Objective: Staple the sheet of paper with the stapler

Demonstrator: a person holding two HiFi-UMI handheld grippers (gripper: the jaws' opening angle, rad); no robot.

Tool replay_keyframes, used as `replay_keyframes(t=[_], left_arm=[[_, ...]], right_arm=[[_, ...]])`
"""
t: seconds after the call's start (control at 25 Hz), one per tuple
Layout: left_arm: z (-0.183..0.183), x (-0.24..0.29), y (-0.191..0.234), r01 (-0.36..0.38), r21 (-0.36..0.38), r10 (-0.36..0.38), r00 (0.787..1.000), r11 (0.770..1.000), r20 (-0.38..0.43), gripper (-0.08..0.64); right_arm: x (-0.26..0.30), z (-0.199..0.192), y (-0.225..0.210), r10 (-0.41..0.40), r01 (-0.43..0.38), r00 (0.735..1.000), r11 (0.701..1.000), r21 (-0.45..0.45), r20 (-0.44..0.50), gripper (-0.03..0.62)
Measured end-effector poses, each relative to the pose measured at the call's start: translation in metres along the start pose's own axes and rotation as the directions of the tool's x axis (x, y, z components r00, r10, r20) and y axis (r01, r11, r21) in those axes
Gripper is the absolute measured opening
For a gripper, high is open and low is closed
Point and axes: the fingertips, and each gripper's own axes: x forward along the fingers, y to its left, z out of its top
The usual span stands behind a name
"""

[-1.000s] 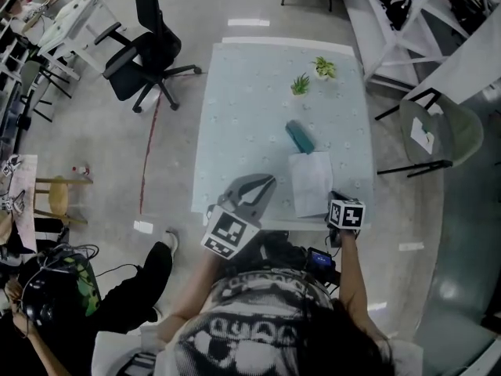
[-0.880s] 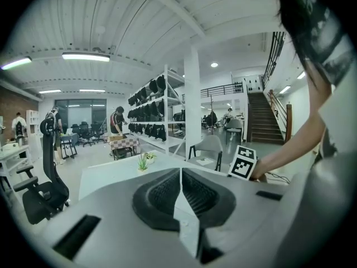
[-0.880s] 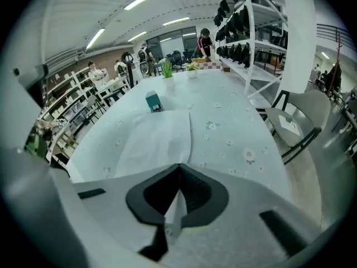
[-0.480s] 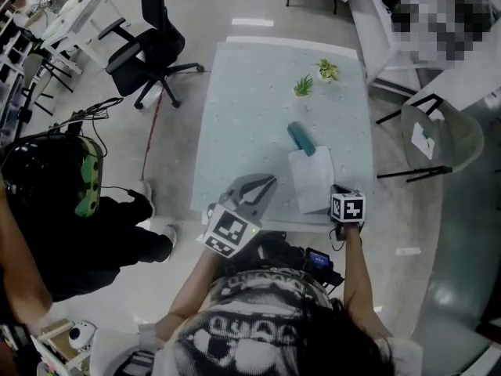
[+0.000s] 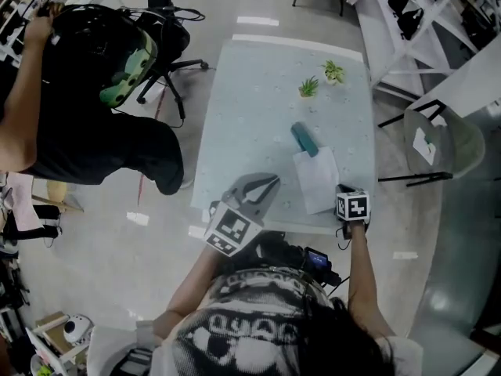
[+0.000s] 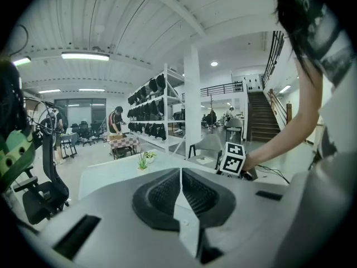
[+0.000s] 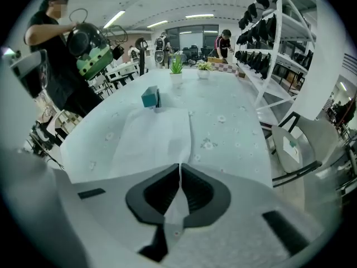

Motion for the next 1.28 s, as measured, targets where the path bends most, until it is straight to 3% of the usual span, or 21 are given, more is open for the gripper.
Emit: replay_keyframes(t=[0.16,0.4,0.72,1.04,1.16,1.28], left_arm=[[-0.002,0.001,0.001,-0.002,-0.002,0.002,1.0,1.0,0.0,0.009],[-0.005,0.0,0.003,-0.007,-0.008,0.007,1.0,1.0,-0.005,0.009],[-0.002,-0.001,0.01,-0.021,-0.017,0.021,1.0,1.0,0.015,0.009],[-0.007,-0.009,0.03,-0.071,-0.023,0.071,0.997,0.997,0.008,0.009],[-0.013,-0.014,0.039,-0.088,-0.035,0.088,0.996,0.996,0.008,0.009],[-0.017,-0.019,0.046,-0.102,-0.053,0.103,0.995,0.993,0.005,0.009]], right_arm=[[-0.002,0.0,-0.005,0.005,-0.005,1.0,1.0,0.015,0.009,0.069],[-0.021,0.035,-0.004,0.033,-0.032,0.995,0.999,-0.006,0.091,0.081],[-0.017,0.117,0.032,0.159,-0.139,0.973,0.982,-0.126,0.169,0.003],[0.013,0.152,0.065,0.229,-0.201,0.97,0.946,-0.256,0.084,0.003],[0.026,0.15,0.07,0.229,-0.214,0.973,0.932,-0.294,0.017,0.003],[0.034,0.147,0.071,0.205,-0.218,0.976,0.899,-0.379,-0.075,0.003]])
